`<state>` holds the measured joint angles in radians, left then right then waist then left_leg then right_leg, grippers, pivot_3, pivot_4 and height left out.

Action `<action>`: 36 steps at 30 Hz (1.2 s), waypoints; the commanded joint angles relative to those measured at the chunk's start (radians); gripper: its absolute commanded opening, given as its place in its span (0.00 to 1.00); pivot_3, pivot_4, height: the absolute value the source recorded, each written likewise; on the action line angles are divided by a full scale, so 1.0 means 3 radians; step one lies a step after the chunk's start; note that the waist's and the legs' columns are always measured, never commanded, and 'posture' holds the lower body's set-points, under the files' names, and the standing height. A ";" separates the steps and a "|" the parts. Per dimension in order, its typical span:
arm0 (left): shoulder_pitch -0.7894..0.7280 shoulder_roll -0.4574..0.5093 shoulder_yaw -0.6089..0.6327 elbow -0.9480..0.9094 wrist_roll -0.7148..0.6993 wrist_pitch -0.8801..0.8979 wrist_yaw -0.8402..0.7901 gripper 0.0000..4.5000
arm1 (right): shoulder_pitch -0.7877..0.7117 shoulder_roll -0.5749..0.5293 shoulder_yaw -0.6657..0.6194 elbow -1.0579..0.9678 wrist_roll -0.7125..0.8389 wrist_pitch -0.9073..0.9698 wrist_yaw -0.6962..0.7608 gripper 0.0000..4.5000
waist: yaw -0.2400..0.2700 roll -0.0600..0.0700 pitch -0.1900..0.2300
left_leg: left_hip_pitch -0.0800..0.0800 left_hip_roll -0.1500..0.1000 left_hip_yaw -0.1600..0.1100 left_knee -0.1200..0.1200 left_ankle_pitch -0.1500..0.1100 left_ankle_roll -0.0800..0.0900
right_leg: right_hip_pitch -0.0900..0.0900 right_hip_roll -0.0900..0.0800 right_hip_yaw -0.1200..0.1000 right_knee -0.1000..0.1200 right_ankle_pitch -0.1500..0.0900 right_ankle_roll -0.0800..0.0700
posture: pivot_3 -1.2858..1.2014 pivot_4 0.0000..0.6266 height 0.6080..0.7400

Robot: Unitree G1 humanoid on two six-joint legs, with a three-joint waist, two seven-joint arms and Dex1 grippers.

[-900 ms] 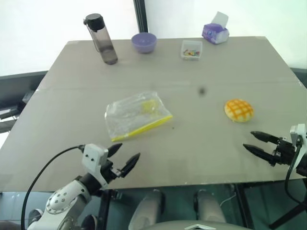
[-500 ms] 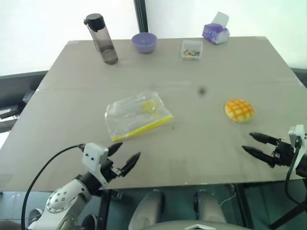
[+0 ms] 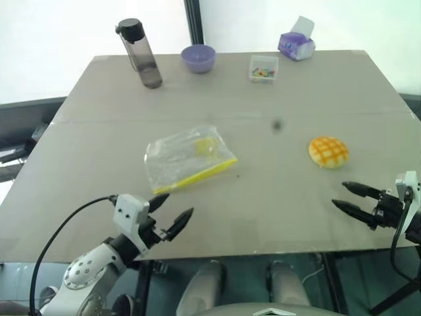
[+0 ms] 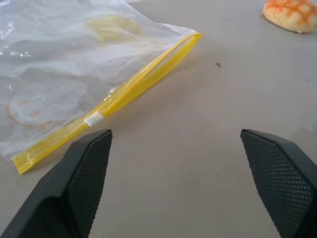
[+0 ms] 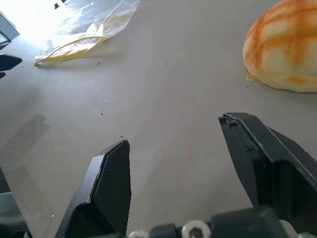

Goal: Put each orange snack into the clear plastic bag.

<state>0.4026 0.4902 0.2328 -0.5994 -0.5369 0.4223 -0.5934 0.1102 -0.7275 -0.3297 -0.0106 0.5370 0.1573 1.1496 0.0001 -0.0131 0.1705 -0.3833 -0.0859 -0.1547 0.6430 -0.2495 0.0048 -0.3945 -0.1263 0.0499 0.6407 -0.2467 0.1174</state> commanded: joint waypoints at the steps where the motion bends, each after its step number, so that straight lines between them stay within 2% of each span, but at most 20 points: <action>1: -0.0047 0.0082 0.0240 0.0016 -0.0223 0.0156 0.0004 0.98 | -0.0034 -0.0046 -0.0006 -0.0286 0.0065 0.0045 -0.0005 0.73 | -0.0004 0.0000 0.0000 | 0.0000 0.0001 0.0000 0.0000 0.0000 0.0000 | 0.0000 0.0001 0.0000 0.0000 0.0000 0.0000 | 0.52 0.24 0.99; 4: -0.0156 0.0148 0.0505 0.0130 -0.0520 0.0332 -0.0008 0.98 | -0.0087 -0.0073 0.0045 -0.0473 0.0072 0.0114 -0.0011 0.73 | -0.0005 0.0002 0.0001 | 0.0000 0.0002 -0.0001 0.0000 0.0000 0.0000 | -0.0001 0.0003 0.0000 0.0000 0.0000 0.0000 | 0.52 0.24 0.99; 7: -0.0392 0.0177 0.1103 0.0549 -0.1230 0.0580 0.0065 0.98 | -0.0156 -0.0118 0.0106 -0.0736 0.0122 0.0198 0.0010 0.73 | 0.0001 0.0003 0.0003 | -0.0001 0.0002 -0.0001 0.0000 0.0000 -0.0001 | -0.0001 0.0003 0.0000 -0.0001 0.0000 0.0000 | 0.52 0.24 0.99; 10: -0.0522 0.0324 0.1352 0.0961 -0.1353 0.0775 0.0138 0.98 | -0.0209 -0.0170 0.0175 -0.0942 0.0137 0.0245 0.0034 0.73 | -0.0018 0.0004 0.0003 | -0.0001 0.0009 -0.0011 0.0000 0.0000 -0.0001 | -0.0006 0.0011 -0.0006 0.0003 0.0001 -0.0002 | 0.52 0.24 0.99; 15: -0.0807 0.0404 0.1273 0.1321 -0.1335 0.1001 0.0287 0.98 | -0.0332 -0.0217 0.0314 -0.1131 0.0150 0.0337 0.0018 0.73 | -0.0012 -0.0002 0.0006 | -0.0001 0.0005 -0.0007 0.0000 -0.0001 -0.0002 | -0.0004 0.0008 -0.0003 0.0000 0.0002 -0.0002 | 0.52 0.24 0.99; 24: -0.1576 0.0056 0.0784 0.1752 -0.1425 0.1482 0.0524 0.98 | -0.0529 -0.0240 0.0454 -0.1146 0.0089 0.0328 0.0073 0.73 | 0.0032 0.0000 0.0005 | -0.0001 0.0004 -0.0010 0.0000 -0.0002 -0.0006 | -0.0006 0.0009 -0.0005 0.0001 0.0006 -0.0008 | 0.52 0.24 0.99; 32: -0.1911 -0.0185 0.0535 0.1989 -0.1337 0.1810 0.0749 0.98 | -0.0575 -0.0196 0.0503 -0.1308 0.0120 0.0356 -0.0015 0.73 | 0.0056 0.0009 -0.0002 | 0.0001 0.0003 -0.0010 0.0003 -0.0002 -0.0006 | -0.0002 0.0009 -0.0005 0.0003 0.0007 -0.0009 | 0.52 0.24 0.99; 35: -0.1998 -0.0290 0.0571 0.1960 -0.1419 0.1929 0.0865 0.82 | -0.0552 -0.0176 0.0529 -0.1325 0.0101 0.0333 -0.0037 0.73 | 0.0056 0.0013 -0.0006 | 0.0002 0.0001 -0.0011 0.0005 -0.0002 -0.0006 | 0.0001 0.0008 -0.0006 0.0003 0.0006 -0.0009 | 0.52 0.24 0.99; 36: -0.2021 -0.0311 0.0583 0.1952 -0.1437 0.1960 0.0884 0.69 | -0.0554 -0.0169 0.0534 -0.1324 0.0096 0.0327 -0.0041 0.73 | 0.0055 0.0013 -0.0005 | 0.0001 0.0001 -0.0011 0.0005 -0.0002 -0.0006 | 0.0000 0.0008 -0.0006 0.0003 0.0006 -0.0009 | 0.52 0.24 0.99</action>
<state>-0.2143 0.4105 0.4447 -0.0295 -0.9517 0.9576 -0.3420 -0.0526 -0.7791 -0.1640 -0.3747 0.5573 0.2685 1.1436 0.0165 -0.0093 0.1688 -0.3830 -0.0858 -0.1581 0.6446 -0.2500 0.0028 -0.3944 -0.1238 0.0480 0.6416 -0.2448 0.1147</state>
